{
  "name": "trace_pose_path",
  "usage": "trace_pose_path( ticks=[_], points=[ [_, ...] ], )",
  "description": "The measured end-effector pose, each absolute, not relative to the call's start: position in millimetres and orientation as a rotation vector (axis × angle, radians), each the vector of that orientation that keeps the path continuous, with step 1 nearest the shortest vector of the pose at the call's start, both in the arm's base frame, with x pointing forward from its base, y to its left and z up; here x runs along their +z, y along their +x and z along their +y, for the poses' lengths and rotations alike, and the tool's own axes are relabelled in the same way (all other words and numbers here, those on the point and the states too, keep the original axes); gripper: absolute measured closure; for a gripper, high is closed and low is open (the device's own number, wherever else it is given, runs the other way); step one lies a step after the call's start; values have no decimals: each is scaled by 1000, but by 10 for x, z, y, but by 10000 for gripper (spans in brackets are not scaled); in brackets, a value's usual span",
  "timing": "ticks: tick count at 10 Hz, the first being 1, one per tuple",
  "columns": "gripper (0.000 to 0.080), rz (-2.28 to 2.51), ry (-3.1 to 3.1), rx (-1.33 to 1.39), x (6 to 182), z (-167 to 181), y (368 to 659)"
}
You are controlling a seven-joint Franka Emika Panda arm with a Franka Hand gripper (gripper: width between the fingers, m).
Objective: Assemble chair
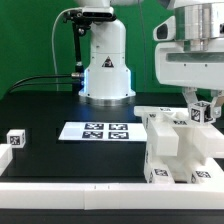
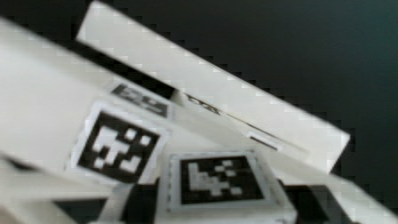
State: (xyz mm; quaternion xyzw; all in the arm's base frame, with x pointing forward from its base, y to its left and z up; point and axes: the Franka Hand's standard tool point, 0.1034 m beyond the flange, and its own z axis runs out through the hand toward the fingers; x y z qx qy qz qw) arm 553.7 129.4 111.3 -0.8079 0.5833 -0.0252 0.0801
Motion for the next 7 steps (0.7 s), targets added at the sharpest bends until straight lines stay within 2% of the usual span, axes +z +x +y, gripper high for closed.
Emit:
trace_pose_path(
  ticks=[4, 5, 6, 7],
  points=[
    [520, 1790, -2364, -86, 1106, 1302, 5527],
    [297, 1766, -2382, -89, 1105, 1302, 5527],
    [297, 1686, -2446, -95, 1110, 1286, 5534],
    [182, 1495, -2582, -89, 1136, 1237, 5563]
  ],
)
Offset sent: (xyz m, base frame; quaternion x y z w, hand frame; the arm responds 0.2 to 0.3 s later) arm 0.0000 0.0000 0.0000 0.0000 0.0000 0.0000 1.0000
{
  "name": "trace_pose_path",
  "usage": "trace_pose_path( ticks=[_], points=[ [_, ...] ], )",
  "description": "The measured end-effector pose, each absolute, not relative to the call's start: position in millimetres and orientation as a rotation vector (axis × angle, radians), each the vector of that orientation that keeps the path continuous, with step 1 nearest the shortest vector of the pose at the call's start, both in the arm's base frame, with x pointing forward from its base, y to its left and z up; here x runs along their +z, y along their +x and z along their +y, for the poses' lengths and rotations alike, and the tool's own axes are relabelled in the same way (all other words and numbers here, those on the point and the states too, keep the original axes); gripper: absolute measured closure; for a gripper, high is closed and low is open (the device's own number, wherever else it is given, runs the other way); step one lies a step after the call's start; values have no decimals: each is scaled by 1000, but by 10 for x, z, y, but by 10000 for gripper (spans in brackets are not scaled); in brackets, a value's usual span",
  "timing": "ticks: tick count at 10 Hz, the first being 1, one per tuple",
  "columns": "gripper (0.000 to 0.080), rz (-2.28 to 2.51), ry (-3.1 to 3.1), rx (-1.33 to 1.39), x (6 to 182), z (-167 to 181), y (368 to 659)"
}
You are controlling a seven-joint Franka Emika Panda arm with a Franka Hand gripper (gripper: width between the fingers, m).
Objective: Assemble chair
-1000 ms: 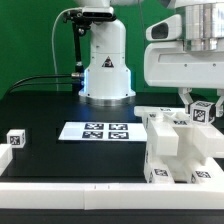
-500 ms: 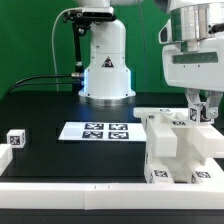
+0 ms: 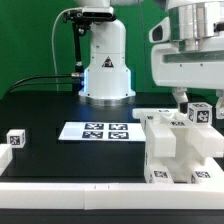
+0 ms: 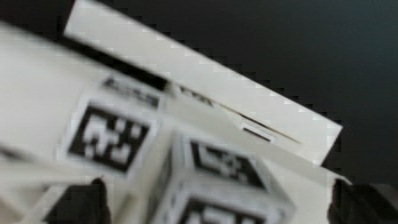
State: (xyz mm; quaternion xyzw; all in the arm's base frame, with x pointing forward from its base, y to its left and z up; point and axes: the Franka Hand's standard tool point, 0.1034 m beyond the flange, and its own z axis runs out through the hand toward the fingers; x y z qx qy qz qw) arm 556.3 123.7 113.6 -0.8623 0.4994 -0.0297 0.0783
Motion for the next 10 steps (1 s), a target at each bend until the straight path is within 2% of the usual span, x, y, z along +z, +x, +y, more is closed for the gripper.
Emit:
trace_pose_path(
  ticks=[2, 6, 8, 10],
  points=[
    [160, 1018, -2853, -100, 1165, 1270, 5562],
    [150, 581, -2988, -127, 1159, 1270, 5561],
    [150, 8, -3089, -154, 1131, 1223, 5568],
    [150, -12, -3092, -151, 1108, 1245, 5553]
  ],
)
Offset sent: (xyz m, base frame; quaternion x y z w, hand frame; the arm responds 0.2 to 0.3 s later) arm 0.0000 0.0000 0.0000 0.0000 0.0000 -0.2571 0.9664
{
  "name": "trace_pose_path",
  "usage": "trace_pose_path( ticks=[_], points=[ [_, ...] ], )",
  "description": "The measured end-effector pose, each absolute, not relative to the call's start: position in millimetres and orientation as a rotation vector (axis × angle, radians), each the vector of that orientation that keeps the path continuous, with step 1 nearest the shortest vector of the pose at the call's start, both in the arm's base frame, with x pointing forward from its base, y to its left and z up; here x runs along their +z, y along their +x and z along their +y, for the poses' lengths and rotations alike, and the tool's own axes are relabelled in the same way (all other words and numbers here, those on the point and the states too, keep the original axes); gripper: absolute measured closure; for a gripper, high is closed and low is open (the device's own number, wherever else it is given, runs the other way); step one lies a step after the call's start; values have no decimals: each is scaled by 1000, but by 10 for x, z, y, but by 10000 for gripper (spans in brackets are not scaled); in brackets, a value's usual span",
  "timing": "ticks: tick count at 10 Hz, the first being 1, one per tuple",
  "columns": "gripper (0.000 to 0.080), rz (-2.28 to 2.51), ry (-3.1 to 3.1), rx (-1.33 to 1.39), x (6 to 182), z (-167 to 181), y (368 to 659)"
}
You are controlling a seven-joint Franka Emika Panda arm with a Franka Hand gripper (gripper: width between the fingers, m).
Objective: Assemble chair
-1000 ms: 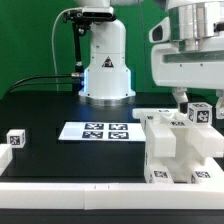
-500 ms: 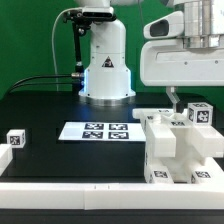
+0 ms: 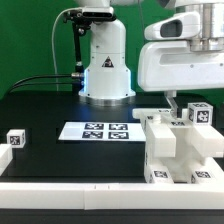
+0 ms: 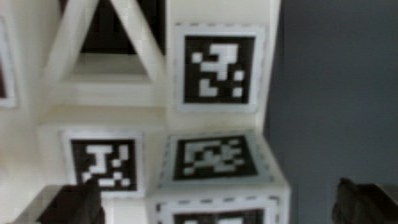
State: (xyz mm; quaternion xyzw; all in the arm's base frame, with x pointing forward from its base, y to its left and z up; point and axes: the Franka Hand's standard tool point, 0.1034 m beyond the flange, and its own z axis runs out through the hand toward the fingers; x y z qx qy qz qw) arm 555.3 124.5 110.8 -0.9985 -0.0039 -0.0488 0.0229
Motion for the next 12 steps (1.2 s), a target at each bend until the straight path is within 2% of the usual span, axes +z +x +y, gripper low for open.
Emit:
trace_pose_path(
  ticks=[2, 3, 7, 12],
  points=[
    [425, 2, -3092, -150, 1105, 1243, 5553],
    [520, 117, -3085, -147, 1104, 1246, 5552],
    [520, 528, -3027, -132, 1102, 1251, 5550],
    [519, 1307, -2746, -94, 1104, 1239, 5534]
  ],
)
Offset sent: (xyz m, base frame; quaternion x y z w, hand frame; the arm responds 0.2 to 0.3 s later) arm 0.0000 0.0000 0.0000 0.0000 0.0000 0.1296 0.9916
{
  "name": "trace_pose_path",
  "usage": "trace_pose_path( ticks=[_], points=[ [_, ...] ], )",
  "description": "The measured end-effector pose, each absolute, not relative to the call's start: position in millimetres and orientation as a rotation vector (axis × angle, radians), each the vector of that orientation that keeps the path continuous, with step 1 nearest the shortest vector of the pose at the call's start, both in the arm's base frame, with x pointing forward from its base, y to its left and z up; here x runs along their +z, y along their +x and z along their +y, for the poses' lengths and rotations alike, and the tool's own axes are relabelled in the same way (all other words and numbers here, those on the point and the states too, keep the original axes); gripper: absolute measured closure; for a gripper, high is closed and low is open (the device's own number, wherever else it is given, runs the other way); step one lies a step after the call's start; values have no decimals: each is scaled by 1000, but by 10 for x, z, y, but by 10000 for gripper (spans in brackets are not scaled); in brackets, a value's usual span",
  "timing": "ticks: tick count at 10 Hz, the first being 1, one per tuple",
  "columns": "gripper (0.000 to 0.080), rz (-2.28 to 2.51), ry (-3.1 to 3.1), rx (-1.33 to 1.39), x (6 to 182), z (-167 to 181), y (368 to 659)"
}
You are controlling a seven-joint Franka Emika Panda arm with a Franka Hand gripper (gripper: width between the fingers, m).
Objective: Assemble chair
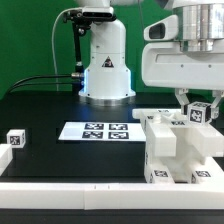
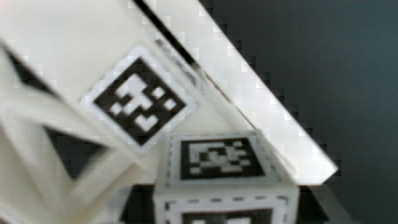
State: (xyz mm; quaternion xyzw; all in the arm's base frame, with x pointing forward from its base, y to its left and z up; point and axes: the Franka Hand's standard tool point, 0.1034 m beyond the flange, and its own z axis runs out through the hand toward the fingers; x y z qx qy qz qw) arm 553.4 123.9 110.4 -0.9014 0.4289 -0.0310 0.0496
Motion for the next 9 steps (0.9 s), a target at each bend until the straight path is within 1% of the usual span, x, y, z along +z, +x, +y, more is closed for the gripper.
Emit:
trace_pose_path(
  ticks=[4, 7, 8, 9],
  points=[
    [518, 1797, -2395, -25, 1093, 1249, 5538],
    [518, 1779, -2408, -25, 1088, 1254, 5535],
    [312, 1716, -2455, -32, 1087, 1251, 5536],
    [312, 1574, -2547, -52, 1090, 1236, 5545]
  ],
)
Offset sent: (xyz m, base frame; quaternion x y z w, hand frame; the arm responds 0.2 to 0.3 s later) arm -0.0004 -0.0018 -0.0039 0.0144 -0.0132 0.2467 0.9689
